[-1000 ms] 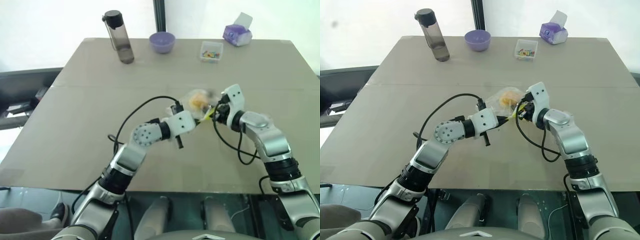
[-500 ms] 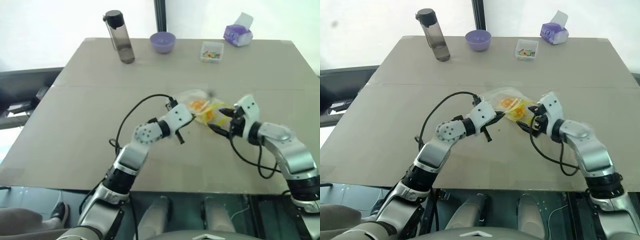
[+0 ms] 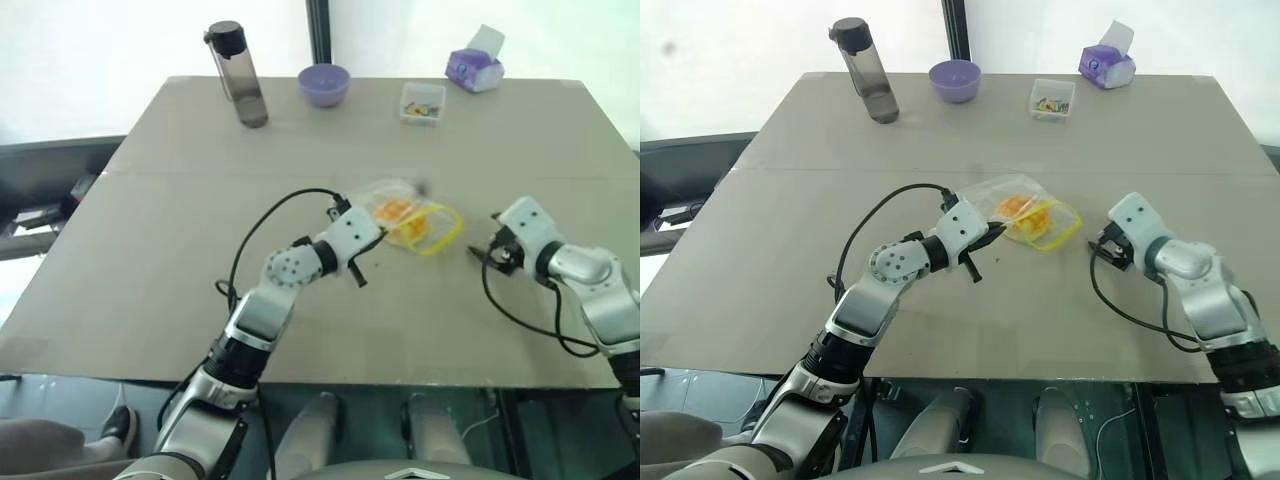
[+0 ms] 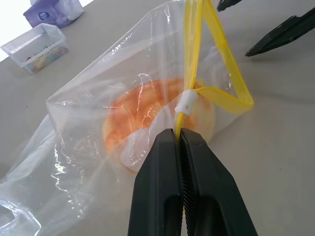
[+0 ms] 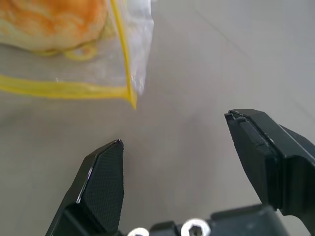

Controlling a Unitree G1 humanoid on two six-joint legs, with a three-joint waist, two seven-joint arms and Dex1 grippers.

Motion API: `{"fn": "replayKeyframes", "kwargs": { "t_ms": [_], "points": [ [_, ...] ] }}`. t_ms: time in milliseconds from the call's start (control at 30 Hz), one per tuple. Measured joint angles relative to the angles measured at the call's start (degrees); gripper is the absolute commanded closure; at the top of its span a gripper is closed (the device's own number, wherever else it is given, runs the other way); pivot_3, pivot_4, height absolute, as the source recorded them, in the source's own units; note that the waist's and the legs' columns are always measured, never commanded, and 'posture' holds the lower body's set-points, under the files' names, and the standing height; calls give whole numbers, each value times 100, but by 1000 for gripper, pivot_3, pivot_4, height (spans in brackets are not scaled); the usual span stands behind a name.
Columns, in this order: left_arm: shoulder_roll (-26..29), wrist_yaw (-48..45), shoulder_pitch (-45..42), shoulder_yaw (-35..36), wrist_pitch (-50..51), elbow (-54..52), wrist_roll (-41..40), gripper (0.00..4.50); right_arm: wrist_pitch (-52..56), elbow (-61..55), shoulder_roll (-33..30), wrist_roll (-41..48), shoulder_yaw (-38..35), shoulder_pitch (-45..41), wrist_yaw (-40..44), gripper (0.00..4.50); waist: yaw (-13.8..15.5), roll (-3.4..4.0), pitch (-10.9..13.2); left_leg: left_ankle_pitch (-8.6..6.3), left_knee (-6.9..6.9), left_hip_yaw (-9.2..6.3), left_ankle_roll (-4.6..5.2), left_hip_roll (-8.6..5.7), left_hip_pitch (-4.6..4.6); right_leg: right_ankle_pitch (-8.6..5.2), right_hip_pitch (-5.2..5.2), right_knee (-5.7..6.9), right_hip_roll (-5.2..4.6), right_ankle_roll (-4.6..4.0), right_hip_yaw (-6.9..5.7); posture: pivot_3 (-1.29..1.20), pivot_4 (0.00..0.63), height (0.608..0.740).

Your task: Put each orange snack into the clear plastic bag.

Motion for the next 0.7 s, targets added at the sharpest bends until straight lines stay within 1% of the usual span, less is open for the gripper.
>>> {"fn": "replayKeyframes", "kwargs": {
  "t_ms": [67, 167, 200, 233, 267, 300, 333, 367, 400, 433, 467, 700],
  "points": [
    [4, 5, 0, 0, 4, 0, 1, 4500, -342, 231, 138, -175, 125, -210, -72, 744, 26, -1, 1, 0, 0, -3, -1, -2, -3, 0, 0, -4, -1, 0, -1, 0, 150, 739],
    [31, 22, 3, 11, 8, 0, 1, 4500, -479, 268, 218, -181, 126, -270, -32, 744, 38, -1, 1, 0, 1, -5, -1, -2, -6, 0, 0, -8, -1, 0, -3, 0, 150, 739],
    [31, 42, 4, 24, 9, 0, 1, 4500, -567, 279, 246, -181, 126, -270, 18, 1325, 36, -1, 1, 0, 1, -5, 0, -3, -6, 0, 1, -8, -2, 0, -3, 0, 150, 739],
    [31, 44, 3, 26, 10, 0, 1, 4500, -581, 284, 248, -182, 127, -270, 31, 1512, 34, -1, 1, 0, 0, -5, 0, -3, -6, 0, 1, -8, -2, 0, -3, 0, 150, 739],
    [31, 52, 3, 29, 10, 0, 1, 4500, -647, 311, 248, -201, 127, -270, 57, 1921, 32, -1, 1, 0, 0, -5, 0, -3, -5, 0, 0, -8, -2, 0, -3, 0, 150, 739],
    [30, 53, 3, 29, 11, 0, 1, 4500, -671, 327, 248, -214, 127, -270, 62, 2428, 31, -1, 1, 0, 0, -6, 0, -2, -5, 0, 0, -7, -1, 0, -3, 0, 150, 739],
    [29, 56, 4, 29, 12, 0, 1, 4500, -716, 375, 250, -252, 127, -270, 73, 2802, 30, -1, 1, 0, 0, -5, 0, -2, -4, 0, 0, -7, -1, 0, -3, 0, 150, 739],
    [29, 57, 4, 29, 12, 0, 1, 4500, -728, 398, 252, -272, 127, -270, 77, 3402, 30, -1, 1, 0, 0, -5, 0, -2, -4, 0, 0, -6, -1, 0, -3, 0, 150, 739],
    [28, 57, 3, 29, 12, 0, 1, 4500, -747, 415, 255, -286, 127, -270, 83, 3867, 22, -1, 1, 0, 0, -4, 0, -2, -4, 0, 0, -6, -1, 0, -3, 0, 150, 739],
    [28, 57, 4, 29, 12, 0, 1, 4500, -762, 418, 258, -292, 126, -270, 84, 4262, 17, -1, 1, 0, 0, -4, 0, -2, -4, 0, 0, -7, -1, 0, -3, 0, 150, 739],
    [28, 57, 4, 29, 12, 0, 1, 4500, -781, 419, 264, -298, 126, -270, 85, 4447, 14, -1, 1, 0, 0, -4, 0, -2, -4, 0, 0, -6, 0, 0, -3, 0, 150, 739],
    [31, 56, -4, 29, -19, 5, 2, 4500, -819, 418, 279, -405, 113, -270, 9, 4447, 20, -1, 0, 0, 0, -5, 0, -2, -4, 0, 0, -6, -1, 0, -3, 0, 150, 739]
  ]
}}
